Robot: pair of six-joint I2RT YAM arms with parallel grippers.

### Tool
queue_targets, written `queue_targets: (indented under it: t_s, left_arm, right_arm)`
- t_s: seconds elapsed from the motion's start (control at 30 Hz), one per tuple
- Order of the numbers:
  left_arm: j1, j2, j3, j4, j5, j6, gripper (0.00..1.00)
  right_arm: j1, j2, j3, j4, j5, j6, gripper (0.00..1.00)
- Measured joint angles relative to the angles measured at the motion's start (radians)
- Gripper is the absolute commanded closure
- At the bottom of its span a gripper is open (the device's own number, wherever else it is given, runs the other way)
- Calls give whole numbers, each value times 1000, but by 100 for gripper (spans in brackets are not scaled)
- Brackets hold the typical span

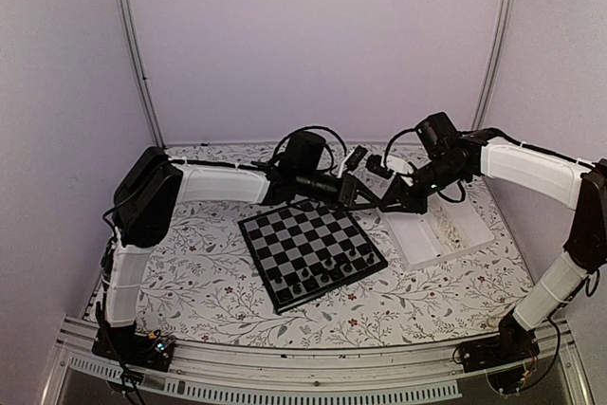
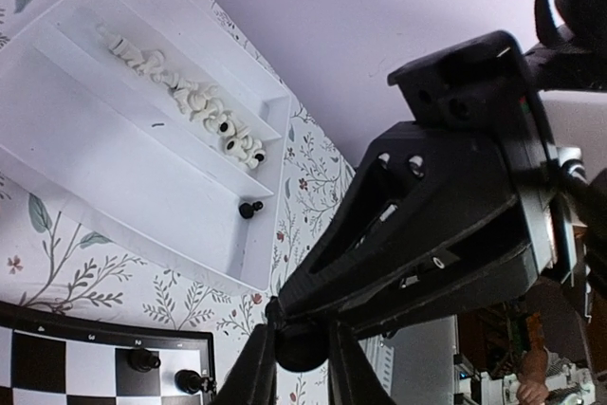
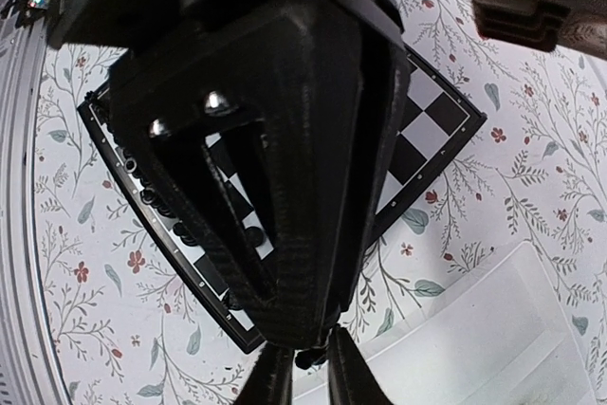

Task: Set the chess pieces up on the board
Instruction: Place the chess piece on the chessboard.

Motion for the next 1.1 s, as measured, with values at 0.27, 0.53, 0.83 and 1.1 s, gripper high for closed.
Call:
queue_targets:
  t_s: [0.27,0.53,0.83,1.1]
  left_arm:
    - [10,-32,-116,122,14,-10,86]
    - [12,-129,-203,250,-14,34,86]
    - [5,-198,-206,330,-41,145,85]
    - [2,-197,-193,322,-44,181,85]
  right_arm:
    - [-134,-15,87,-42,-175,91,52]
    - [-289,4,99,-24,-500,277,42]
    - [-274,142,58,-55,-806,383,39]
    - [-254,145,18,1,-965,484,46]
